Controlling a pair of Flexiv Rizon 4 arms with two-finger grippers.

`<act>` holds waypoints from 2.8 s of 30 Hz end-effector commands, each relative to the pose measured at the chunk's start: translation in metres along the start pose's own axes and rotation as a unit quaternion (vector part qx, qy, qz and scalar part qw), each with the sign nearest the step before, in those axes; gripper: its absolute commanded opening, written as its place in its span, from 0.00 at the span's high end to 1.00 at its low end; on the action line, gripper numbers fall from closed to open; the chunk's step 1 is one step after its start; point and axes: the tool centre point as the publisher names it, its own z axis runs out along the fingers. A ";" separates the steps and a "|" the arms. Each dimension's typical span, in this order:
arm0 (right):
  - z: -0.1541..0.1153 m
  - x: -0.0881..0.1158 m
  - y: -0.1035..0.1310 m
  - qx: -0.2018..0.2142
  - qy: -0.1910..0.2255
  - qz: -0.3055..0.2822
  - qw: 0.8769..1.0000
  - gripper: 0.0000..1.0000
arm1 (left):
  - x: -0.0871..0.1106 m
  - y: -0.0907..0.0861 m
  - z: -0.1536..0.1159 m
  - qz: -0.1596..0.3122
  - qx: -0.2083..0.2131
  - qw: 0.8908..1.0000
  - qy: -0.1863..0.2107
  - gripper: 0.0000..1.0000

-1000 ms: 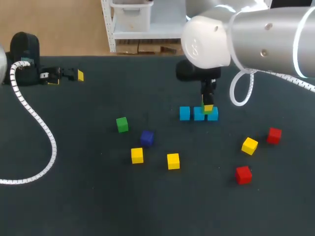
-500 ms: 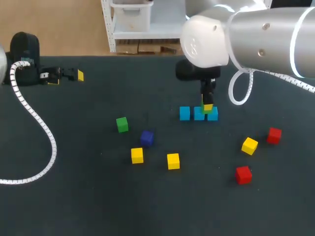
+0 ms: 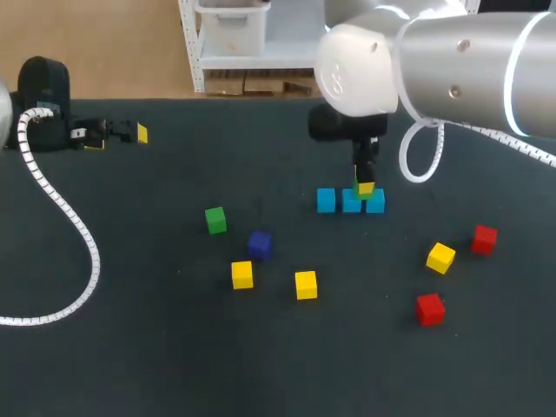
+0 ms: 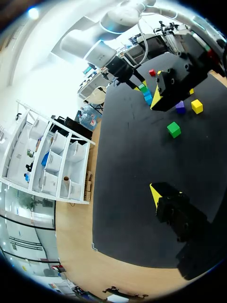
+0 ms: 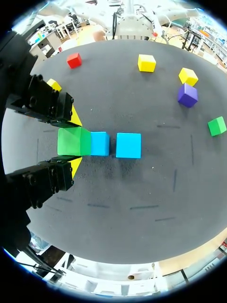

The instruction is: Place the blue cubes, place green cubes on the blue cubes, place the yellow cubes on the green cubes, then place the red cubes on the yellow cubes, and place purple cube on the red cubes.

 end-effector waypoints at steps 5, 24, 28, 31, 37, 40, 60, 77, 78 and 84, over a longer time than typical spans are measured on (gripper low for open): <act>-0.001 0.001 0.001 -0.001 -0.001 0.002 1.000 1.00 | 0.000 0.000 0.000 0.000 0.000 1.000 0.000 0.00; 0.002 0.002 0.003 -0.002 -0.001 0.006 1.000 1.00 | 0.000 0.000 0.000 0.000 0.000 1.000 0.000 0.00; 0.002 0.003 0.004 -0.002 -0.001 0.006 1.000 1.00 | 0.000 0.000 0.000 0.000 0.000 1.000 0.000 0.00; 0.003 0.004 0.004 -0.001 -0.002 0.008 1.000 1.00 | 0.000 0.000 0.000 0.000 0.000 1.000 0.000 0.00; 0.003 0.006 0.006 0.000 -0.003 0.010 1.000 1.00 | 0.000 0.000 0.000 0.000 0.000 1.000 0.000 0.00; 0.003 0.006 0.006 0.000 -0.004 0.011 1.000 1.00 | 0.000 0.000 0.000 0.000 0.000 1.000 0.000 0.00; 0.004 0.003 0.006 0.002 -0.004 0.017 1.000 1.00 | 0.000 0.000 0.000 0.000 0.000 1.000 0.000 0.00; 0.004 0.009 0.006 0.000 -0.008 0.023 1.000 1.00 | 0.000 0.000 0.000 0.000 0.000 1.000 0.000 0.00; 0.004 0.009 0.006 0.000 -0.008 0.023 1.000 1.00 | 0.000 0.000 0.000 0.000 0.000 1.000 0.000 0.00; 0.004 0.009 0.005 0.000 -0.008 0.020 1.000 1.00 | 0.000 0.000 0.000 0.000 0.000 1.000 0.000 0.00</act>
